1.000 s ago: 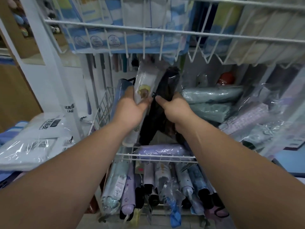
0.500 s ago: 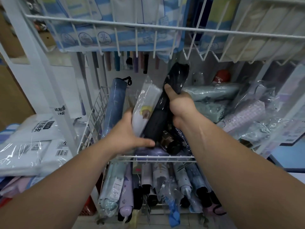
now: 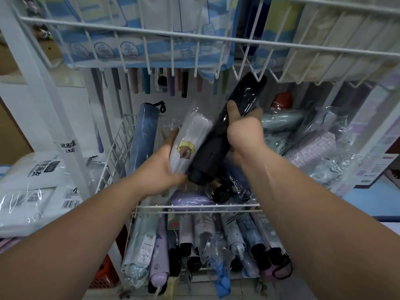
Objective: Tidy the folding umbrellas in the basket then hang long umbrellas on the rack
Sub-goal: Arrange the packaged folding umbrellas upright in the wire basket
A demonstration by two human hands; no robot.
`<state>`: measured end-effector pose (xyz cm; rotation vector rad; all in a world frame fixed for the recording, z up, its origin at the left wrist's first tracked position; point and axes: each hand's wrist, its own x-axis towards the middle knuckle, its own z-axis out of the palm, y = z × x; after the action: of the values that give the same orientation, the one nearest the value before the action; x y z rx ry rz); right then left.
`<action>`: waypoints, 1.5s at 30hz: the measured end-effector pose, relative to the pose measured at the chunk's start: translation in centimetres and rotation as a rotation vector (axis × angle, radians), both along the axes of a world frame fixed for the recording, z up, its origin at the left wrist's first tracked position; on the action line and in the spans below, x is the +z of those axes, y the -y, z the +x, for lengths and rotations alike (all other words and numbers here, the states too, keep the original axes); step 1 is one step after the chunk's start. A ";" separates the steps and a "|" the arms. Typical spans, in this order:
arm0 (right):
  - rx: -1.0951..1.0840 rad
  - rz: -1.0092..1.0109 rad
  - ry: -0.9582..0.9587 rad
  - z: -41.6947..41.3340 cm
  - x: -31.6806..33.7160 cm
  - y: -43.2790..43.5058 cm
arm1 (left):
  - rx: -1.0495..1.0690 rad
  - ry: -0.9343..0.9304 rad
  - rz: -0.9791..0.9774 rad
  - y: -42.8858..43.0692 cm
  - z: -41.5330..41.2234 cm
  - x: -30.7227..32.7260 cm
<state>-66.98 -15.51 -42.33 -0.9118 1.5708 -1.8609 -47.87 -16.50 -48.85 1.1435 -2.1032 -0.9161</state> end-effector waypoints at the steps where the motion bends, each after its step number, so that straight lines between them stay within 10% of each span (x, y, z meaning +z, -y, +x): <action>1: -0.027 -0.002 -0.056 -0.8 0.2 0.1 | 0.013 0.007 -0.006 0.3 -0.4 0.7; 15: -0.235 0.132 -0.752 -10.4 1.9 -1.7 | 0.114 -0.458 0.082 1.5 -14.0 5.8; 23: -0.063 0.252 -0.998 -10.1 -1.1 -4.9 | 0.115 0.302 -0.609 -2.8 -13.6 2.5; 29: 0.078 0.335 -1.107 -10.5 -0.6 -5.6 | -0.128 0.562 -0.509 -4.6 -12.5 1.5; 45: -0.082 0.258 -1.054 -10.9 -0.7 -8.5 | 0.053 0.277 -0.482 -6.7 -13.9 0.9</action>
<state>-77.91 -6.99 -43.00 -1.8782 2.3667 -1.1670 -61.78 -9.84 -47.92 1.1025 -2.3235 -0.2054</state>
